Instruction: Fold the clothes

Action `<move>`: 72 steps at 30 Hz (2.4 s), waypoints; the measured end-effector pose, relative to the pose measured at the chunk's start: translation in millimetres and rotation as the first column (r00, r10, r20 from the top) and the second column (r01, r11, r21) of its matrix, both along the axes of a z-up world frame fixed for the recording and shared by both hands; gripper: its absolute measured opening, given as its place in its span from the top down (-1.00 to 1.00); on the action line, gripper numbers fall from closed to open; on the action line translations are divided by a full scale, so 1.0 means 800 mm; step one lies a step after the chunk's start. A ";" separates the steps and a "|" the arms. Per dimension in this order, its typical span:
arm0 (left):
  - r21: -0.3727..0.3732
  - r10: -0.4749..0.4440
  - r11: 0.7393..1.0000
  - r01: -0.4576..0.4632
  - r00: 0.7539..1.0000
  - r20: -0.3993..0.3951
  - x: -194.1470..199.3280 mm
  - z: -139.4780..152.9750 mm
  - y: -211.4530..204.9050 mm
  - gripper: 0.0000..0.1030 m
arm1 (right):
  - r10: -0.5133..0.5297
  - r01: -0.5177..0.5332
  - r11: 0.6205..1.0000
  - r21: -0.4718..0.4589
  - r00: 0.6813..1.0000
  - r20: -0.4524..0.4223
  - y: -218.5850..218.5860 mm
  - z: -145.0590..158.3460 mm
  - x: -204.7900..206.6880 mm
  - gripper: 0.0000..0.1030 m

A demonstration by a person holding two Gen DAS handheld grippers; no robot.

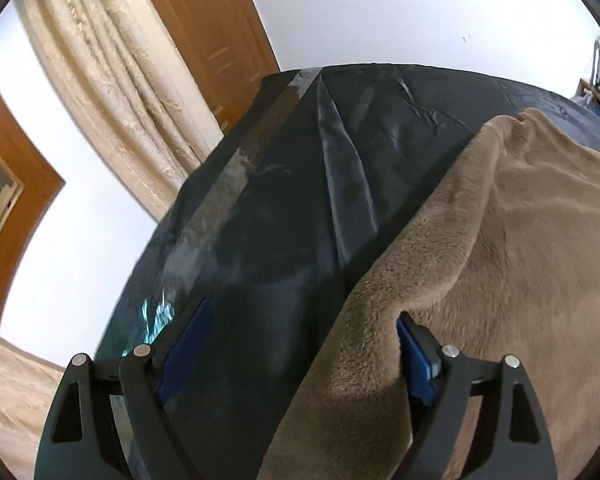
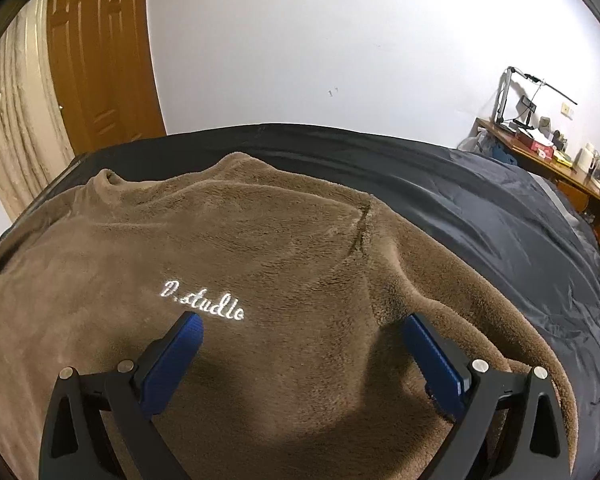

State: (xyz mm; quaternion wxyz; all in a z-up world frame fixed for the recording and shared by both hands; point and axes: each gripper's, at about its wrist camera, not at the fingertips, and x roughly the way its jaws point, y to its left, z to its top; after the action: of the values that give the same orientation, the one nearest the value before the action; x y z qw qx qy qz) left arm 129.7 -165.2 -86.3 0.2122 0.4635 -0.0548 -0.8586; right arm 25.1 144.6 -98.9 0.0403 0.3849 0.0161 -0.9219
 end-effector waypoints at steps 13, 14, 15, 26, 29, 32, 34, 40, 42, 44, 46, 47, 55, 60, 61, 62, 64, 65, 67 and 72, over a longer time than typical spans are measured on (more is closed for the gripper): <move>0.022 0.081 0.996 -0.081 0.996 0.031 -0.060 0.028 -0.087 -0.73 | -0.037 0.039 0.998 -0.045 0.998 0.046 0.023 -0.010 -0.012 -0.97; -0.026 0.069 0.997 -0.068 0.997 0.046 -0.063 0.022 -0.080 -0.73 | -0.037 0.039 0.998 -0.042 0.998 0.048 0.023 -0.010 -0.012 -0.97; -0.065 0.063 0.996 -0.059 0.996 0.060 -0.068 0.017 -0.073 -0.73 | -0.036 0.038 0.998 -0.040 0.998 0.049 0.023 -0.011 -0.012 -0.97; -0.034 0.053 0.998 -0.052 0.998 0.037 -0.069 0.015 -0.015 -0.73 | -0.034 0.040 0.996 -0.081 0.997 0.071 0.029 -0.015 -0.017 -0.97; 0.001 0.052 0.999 -0.052 0.998 -0.045 -0.056 0.041 0.002 -0.73 | -0.033 0.038 0.996 -0.085 0.997 0.064 0.029 -0.014 -0.015 -0.97; 0.071 0.022 0.997 -0.014 0.994 -0.108 -0.047 0.054 0.024 -0.73 | -0.032 0.037 0.995 -0.093 0.998 0.056 0.029 -0.012 -0.014 -0.97; 0.118 -0.016 0.993 0.029 0.993 -0.115 -0.048 0.051 0.050 -0.73 | -0.034 0.039 0.994 -0.099 0.998 0.051 0.031 -0.011 -0.012 -0.97; 0.139 -0.087 0.986 0.093 0.995 -0.043 -0.086 -0.005 0.111 -0.73 | -0.041 0.046 0.993 -0.113 0.998 0.046 0.037 -0.009 -0.012 -0.97; 0.089 -0.058 0.994 0.058 0.998 -0.007 -0.096 -0.028 0.117 -0.73 | -0.043 0.049 0.993 -0.105 0.998 0.056 0.044 -0.011 -0.013 -0.97; 0.072 -0.019 0.997 0.020 1.000 -0.006 -0.098 -0.042 0.107 -0.77 | -0.038 0.046 0.995 -0.090 0.996 0.084 0.050 -0.016 -0.019 -0.97; 0.086 0.006 0.996 -0.003 0.999 -0.041 -0.096 -0.047 0.092 -0.85 | -0.027 0.034 0.997 -0.062 0.993 0.115 0.050 -0.021 -0.028 -0.97; 0.082 0.018 0.997 -0.013 0.998 -0.054 -0.096 -0.048 0.086 -0.87 | -0.022 0.028 0.998 -0.048 0.991 0.130 0.050 -0.023 -0.033 -0.97; 0.229 0.009 0.973 0.009 0.997 -0.082 -0.127 -0.056 0.030 -0.99 | 0.024 -0.033 0.998 0.050 0.985 0.169 0.038 -0.028 -0.073 -0.98; 0.216 -0.063 0.973 0.078 0.995 -0.075 -0.174 -0.059 0.013 -1.00 | 0.003 -0.013 0.998 0.062 0.987 0.162 0.037 -0.029 -0.089 -0.98; 0.211 -0.074 0.973 0.088 0.995 -0.074 -0.181 -0.059 0.011 -1.00 | 0.001 -0.011 0.998 0.062 0.987 0.160 0.038 -0.029 -0.090 -0.98; 0.207 -0.082 0.974 0.096 0.994 -0.073 -0.186 -0.058 0.009 -1.00 | -0.001 -0.009 0.998 0.063 0.987 0.158 0.038 -0.030 -0.091 -0.98; 0.206 -0.094 0.973 0.107 0.993 -0.072 -0.200 -0.062 0.000 -1.00 | -0.002 -0.008 0.998 0.064 0.988 0.154 0.038 -0.030 -0.093 -0.99; 0.207 -0.096 0.972 0.109 0.993 -0.073 -0.203 -0.063 -0.002 -1.00 | 0.001 -0.011 0.998 0.063 0.988 0.151 0.038 -0.031 -0.093 -0.99; 0.210 -0.097 0.972 0.111 0.993 -0.074 -0.203 -0.067 -0.007 -1.00 | 0.009 -0.018 0.998 0.057 0.989 0.147 0.040 -0.031 -0.091 -0.99; 0.223 -0.091 0.969 0.105 0.993 -0.071 -0.206 -0.066 -0.014 -1.00 | 0.052 -0.052 0.999 -0.005 0.990 0.132 0.053 -0.023 -0.074 -0.99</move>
State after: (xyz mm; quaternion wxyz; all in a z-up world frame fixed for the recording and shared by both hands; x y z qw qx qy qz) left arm -34.7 -176.5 -139.2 0.1168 0.4552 0.0271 -0.8822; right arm -34.4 187.3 -117.3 0.0657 0.4443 0.0229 -0.8932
